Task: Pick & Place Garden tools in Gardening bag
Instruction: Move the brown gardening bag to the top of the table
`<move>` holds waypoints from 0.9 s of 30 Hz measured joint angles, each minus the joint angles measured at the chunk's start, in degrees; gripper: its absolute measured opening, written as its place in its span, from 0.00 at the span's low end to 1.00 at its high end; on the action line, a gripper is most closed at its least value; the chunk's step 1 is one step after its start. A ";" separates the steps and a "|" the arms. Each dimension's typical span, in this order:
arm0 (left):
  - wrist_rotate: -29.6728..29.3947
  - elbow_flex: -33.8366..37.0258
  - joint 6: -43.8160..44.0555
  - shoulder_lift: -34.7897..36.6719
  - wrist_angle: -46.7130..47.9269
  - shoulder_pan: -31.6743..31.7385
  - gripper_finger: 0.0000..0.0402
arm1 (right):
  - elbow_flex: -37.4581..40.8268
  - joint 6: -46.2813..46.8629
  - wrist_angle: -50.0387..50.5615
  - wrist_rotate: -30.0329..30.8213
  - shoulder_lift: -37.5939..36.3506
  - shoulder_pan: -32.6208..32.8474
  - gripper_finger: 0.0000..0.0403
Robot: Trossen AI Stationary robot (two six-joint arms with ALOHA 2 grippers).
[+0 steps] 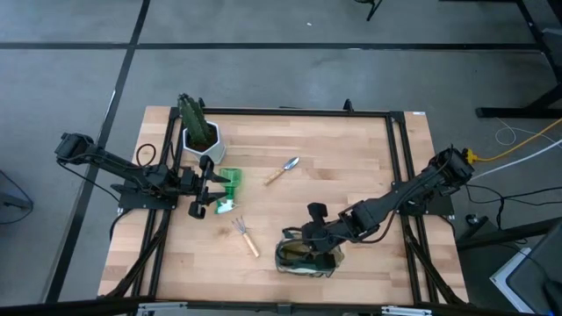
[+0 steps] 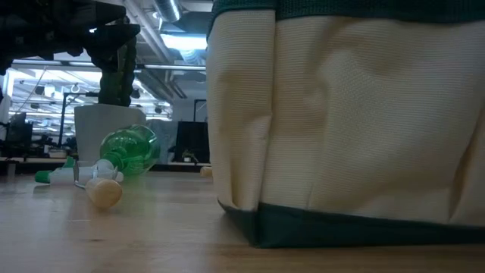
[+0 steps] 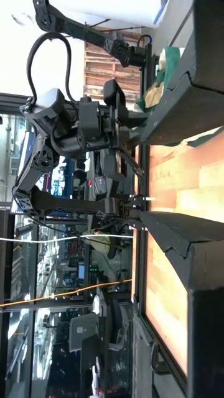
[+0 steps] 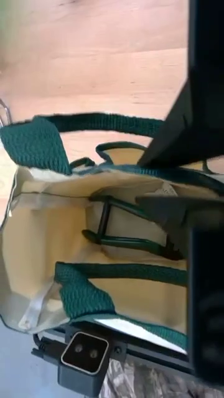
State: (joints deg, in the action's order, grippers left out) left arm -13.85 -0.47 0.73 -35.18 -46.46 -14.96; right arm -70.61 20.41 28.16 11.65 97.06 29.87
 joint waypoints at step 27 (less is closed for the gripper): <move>0.00 0.01 -0.02 -0.02 0.56 0.02 0.45 | 0.09 -11.69 16.90 4.82 -10.10 -13.39 0.00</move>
State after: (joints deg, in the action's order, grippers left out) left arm -13.85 -0.46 0.71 -35.20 -45.89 -14.94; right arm -70.52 8.71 45.06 16.47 86.95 16.48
